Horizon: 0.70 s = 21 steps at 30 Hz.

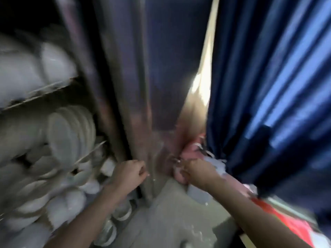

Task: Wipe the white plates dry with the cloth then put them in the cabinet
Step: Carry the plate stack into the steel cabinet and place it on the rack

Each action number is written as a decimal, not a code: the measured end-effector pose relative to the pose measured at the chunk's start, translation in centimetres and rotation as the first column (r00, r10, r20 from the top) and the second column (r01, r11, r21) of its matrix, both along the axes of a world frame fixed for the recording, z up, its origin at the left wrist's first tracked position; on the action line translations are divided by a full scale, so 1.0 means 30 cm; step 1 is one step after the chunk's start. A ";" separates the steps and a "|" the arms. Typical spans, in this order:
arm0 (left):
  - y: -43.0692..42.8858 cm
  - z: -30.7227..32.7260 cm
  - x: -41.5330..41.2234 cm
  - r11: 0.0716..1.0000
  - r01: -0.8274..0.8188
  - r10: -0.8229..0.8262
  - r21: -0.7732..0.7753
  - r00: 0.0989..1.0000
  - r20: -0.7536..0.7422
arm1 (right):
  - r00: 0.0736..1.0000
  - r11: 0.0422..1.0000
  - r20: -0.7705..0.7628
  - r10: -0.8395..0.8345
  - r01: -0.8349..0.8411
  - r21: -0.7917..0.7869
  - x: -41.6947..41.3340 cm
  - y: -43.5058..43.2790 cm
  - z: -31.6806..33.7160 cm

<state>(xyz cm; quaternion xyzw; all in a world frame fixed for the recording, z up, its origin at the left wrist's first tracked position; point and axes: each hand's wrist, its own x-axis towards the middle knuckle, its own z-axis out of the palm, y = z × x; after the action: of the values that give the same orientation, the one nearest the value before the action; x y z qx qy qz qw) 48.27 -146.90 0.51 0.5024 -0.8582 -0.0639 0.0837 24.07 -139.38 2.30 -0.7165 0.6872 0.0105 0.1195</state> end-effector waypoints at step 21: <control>1.817 0.128 -1.408 0.103 0.994 -0.989 -0.039 0.098 -0.115 | -0.057 -0.059 0.022 -0.998 0.994 -0.088 -0.390 2.338 0.122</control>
<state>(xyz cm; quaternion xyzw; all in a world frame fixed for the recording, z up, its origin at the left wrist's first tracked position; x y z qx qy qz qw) 6.03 -92.38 4.34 -0.2039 -0.9655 -0.1520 0.0551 12.38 -69.23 5.96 0.0039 0.9951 -0.0883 0.0453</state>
